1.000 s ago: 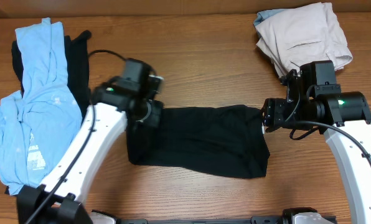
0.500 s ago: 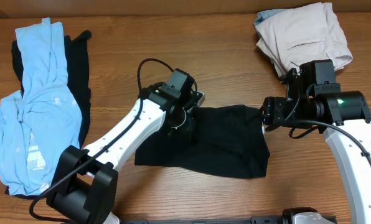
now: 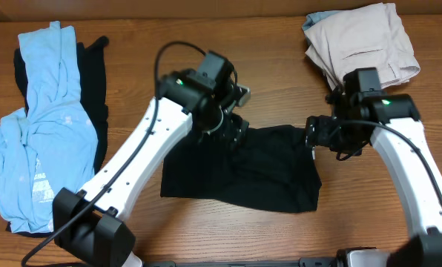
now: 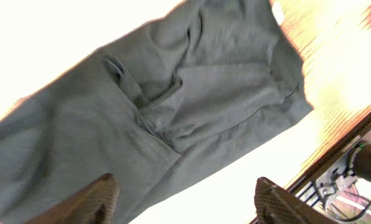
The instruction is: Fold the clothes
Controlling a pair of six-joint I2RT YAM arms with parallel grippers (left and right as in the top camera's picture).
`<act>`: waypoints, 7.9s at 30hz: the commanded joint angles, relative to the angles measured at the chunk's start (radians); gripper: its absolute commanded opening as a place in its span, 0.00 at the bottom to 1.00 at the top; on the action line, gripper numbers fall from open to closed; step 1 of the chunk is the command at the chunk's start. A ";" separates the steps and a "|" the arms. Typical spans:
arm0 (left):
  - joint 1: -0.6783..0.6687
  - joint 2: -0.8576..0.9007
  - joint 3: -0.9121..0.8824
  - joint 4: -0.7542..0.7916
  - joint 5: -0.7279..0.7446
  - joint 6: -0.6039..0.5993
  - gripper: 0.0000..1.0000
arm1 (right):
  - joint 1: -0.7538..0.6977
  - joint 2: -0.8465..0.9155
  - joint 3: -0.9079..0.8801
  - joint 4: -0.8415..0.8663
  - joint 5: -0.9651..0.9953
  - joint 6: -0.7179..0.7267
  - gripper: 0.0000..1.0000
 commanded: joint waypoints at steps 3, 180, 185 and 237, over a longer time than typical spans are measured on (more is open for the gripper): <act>0.070 -0.001 0.137 -0.047 -0.063 0.040 0.84 | 0.005 0.109 -0.064 0.043 -0.009 0.004 0.91; 0.644 0.079 0.139 0.127 -0.283 0.095 1.00 | 0.895 0.335 0.333 0.155 0.045 0.346 0.04; 0.649 0.080 0.139 0.126 -0.330 0.095 1.00 | 1.020 0.368 0.305 0.177 0.099 0.347 0.04; 0.663 0.223 0.139 0.107 -0.329 0.094 1.00 | 0.320 0.616 0.357 0.072 0.034 0.230 0.55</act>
